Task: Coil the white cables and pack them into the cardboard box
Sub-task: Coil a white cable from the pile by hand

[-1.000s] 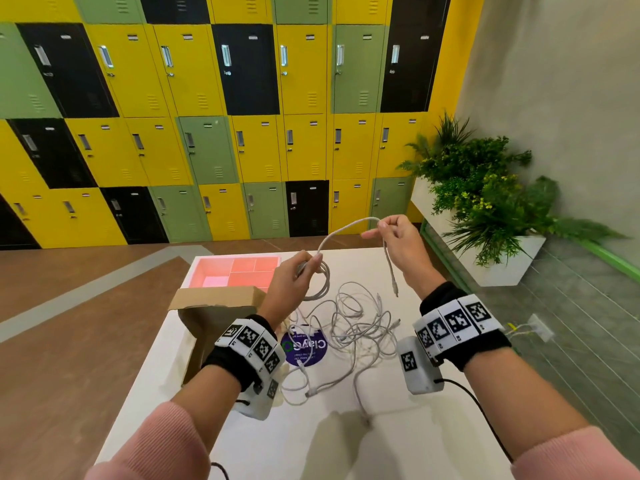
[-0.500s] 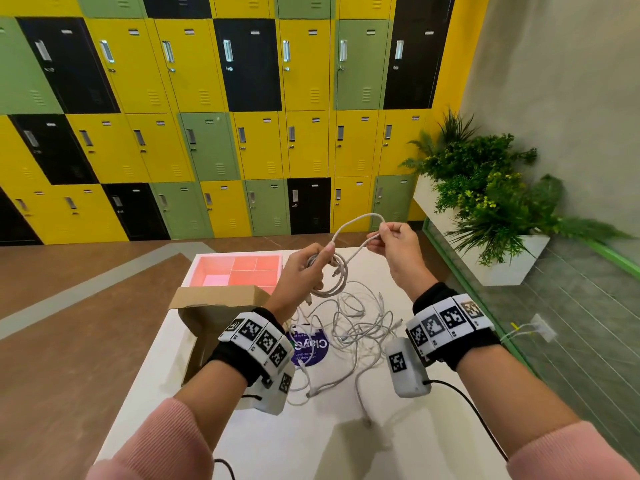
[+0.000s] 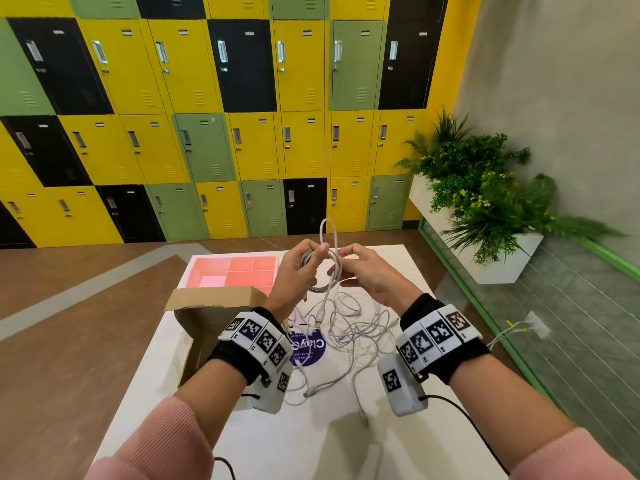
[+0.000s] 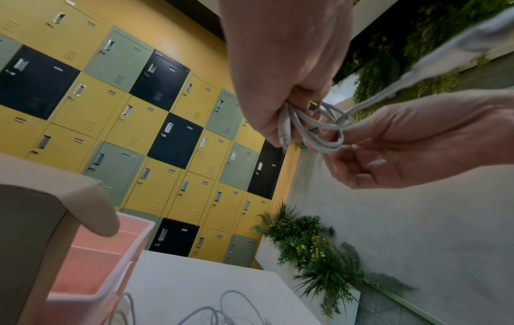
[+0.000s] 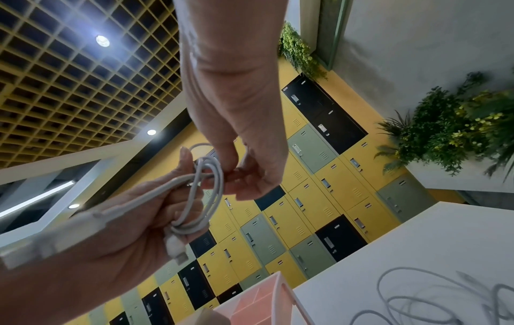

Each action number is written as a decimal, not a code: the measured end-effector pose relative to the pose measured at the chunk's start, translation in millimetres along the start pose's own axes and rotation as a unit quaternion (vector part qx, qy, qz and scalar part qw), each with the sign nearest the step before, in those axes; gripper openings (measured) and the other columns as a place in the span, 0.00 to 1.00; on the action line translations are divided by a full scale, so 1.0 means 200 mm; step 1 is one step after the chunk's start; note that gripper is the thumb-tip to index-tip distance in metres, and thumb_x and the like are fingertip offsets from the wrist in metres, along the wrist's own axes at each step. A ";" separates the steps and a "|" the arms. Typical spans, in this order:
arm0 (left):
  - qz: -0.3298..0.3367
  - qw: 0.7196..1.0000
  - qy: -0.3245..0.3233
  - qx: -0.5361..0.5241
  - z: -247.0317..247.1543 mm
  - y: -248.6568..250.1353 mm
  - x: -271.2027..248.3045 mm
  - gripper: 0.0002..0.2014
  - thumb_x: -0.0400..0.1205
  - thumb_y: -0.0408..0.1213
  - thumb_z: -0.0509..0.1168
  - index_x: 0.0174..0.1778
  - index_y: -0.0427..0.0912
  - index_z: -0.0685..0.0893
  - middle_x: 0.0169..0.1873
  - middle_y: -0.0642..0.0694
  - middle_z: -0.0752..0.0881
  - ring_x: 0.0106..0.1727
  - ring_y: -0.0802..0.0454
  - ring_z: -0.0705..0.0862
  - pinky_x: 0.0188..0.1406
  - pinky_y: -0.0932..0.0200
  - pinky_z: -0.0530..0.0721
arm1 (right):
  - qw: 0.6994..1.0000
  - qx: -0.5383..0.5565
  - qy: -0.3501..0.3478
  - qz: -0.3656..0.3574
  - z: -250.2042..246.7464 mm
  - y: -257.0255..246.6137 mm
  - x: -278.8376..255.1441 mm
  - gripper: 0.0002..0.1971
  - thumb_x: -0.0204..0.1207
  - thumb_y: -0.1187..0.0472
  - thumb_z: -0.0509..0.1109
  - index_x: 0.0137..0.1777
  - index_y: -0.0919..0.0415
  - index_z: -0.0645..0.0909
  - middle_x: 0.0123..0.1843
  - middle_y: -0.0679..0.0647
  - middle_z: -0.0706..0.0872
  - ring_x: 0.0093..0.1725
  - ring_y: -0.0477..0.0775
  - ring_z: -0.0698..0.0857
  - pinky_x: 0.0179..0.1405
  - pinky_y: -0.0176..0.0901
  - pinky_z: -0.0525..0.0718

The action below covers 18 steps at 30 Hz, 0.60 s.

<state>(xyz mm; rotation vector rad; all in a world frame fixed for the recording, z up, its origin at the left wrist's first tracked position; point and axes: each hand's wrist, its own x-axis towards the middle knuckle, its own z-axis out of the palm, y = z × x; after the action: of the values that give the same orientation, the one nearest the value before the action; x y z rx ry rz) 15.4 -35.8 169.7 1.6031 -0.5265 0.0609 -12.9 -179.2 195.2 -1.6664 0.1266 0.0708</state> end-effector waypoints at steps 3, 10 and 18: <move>0.003 1.000 0.021 -0.001 -0.01 -0.02 0.00 0.11 0.85 0.41 0.62 0.39 0.40 0.79 0.20 0.57 0.74 0.23 0.61 0.69 0.22 0.63 0.70 | 1.000 -0.010 -0.023 -0.008 0.03 -0.03 -0.03 0.12 0.87 0.56 0.55 0.58 0.62 0.76 0.39 0.52 0.86 0.40 0.49 0.82 0.47 0.44 0.75; 0.025 0.998 0.050 0.011 -0.04 -0.03 0.00 0.11 0.85 0.39 0.63 0.41 0.37 0.81 0.22 0.56 0.79 0.23 0.61 0.71 0.22 0.63 0.71 | 0.994 -0.068 -0.083 -0.023 0.04 -0.04 -0.06 0.19 0.76 0.62 0.72 0.65 0.65 0.73 0.51 0.55 0.84 0.48 0.47 0.82 0.46 0.35 0.77; 0.009 0.988 0.156 0.003 -0.04 -0.06 -0.02 0.11 0.84 0.44 0.64 0.41 0.41 0.83 0.27 0.42 0.74 0.26 0.55 0.68 0.23 0.56 0.68 | 0.989 -0.142 -0.041 -0.005 0.04 -0.06 -0.06 0.27 0.69 0.70 0.78 0.66 0.67 0.72 0.57 0.65 0.78 0.36 0.53 0.85 0.31 0.34 0.86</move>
<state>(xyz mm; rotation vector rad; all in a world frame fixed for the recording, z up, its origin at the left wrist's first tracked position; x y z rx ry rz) 19.1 -27.0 158.7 1.5578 -0.2964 0.3221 -23.7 -169.6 207.7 -1.9452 0.0466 0.1544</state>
